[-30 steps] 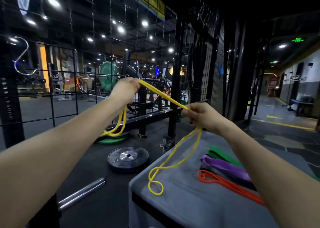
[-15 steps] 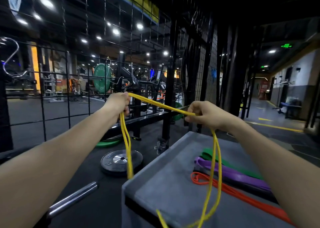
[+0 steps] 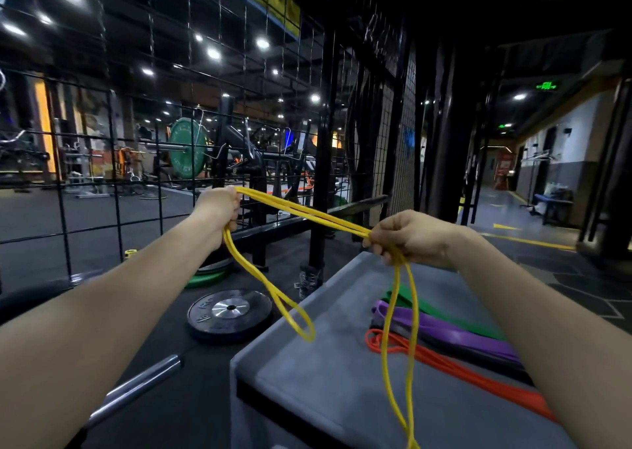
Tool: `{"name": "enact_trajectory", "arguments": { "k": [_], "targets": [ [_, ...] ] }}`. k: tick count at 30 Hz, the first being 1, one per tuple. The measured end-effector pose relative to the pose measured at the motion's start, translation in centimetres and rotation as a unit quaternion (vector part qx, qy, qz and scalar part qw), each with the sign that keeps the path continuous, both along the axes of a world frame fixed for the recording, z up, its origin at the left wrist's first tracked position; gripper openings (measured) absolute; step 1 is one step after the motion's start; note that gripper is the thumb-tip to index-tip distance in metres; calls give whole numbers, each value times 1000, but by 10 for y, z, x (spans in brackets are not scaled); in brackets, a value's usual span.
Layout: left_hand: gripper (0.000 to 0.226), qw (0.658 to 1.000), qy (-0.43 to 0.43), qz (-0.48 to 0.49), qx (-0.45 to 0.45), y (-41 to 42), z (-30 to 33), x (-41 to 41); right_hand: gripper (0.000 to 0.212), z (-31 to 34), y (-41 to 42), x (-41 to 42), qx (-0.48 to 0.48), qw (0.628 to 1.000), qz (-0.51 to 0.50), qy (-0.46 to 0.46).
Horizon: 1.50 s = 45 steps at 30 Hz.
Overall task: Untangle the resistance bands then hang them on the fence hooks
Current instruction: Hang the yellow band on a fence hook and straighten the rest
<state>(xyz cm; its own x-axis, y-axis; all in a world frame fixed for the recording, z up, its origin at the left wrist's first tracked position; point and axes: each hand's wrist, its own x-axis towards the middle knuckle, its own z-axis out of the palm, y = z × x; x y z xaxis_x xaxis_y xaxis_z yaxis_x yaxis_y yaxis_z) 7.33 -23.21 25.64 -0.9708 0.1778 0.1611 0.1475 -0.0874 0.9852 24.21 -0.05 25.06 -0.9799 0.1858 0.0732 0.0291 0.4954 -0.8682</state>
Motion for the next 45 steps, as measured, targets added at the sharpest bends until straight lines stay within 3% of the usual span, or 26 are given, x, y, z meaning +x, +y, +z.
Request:
{"name": "enact_trajectory", "arguments": {
  "k": [3,8,13,18,21,23,25,27,31,36,39,45],
  "targets": [
    [38,999,-17,-3,-28,3,-11,1,24,0,-5,2,-7,1000,19,24],
    [39,992,-7,-57,-110,5,-46,-3,26,1,-7,6,-111,992,1,62],
    [38,974,-8,-116,-194,11,-69,1,32,-1,-5,11,-111,992,-12,61],
    [30,901,98,-136,-400,22,-70,13,33,2,-4,16,-103,992,-1,68],
    [27,941,171,-154,-247,40,-50,35,34,3,-8,15,-90,994,5,64],
    [38,942,208,-213,-157,57,-33,58,35,3,-13,12,-74,996,10,56],
    [41,911,245,-292,-156,72,-24,81,34,3,-17,10,-67,996,11,51],
    [27,891,261,-324,-180,82,-27,94,35,1,-18,13,-63,997,5,51],
    [26,903,248,-299,-184,94,-36,91,38,-1,-15,24,-39,999,-8,30],
    [29,951,178,-243,-77,87,-19,85,24,0,-12,32,-74,996,3,42],
    [31,946,187,-237,-120,76,-17,75,26,4,-13,33,-88,994,8,63],
    [31,942,166,-268,-112,73,-26,76,18,5,-22,24,1,999,-4,40]
  ]
}}
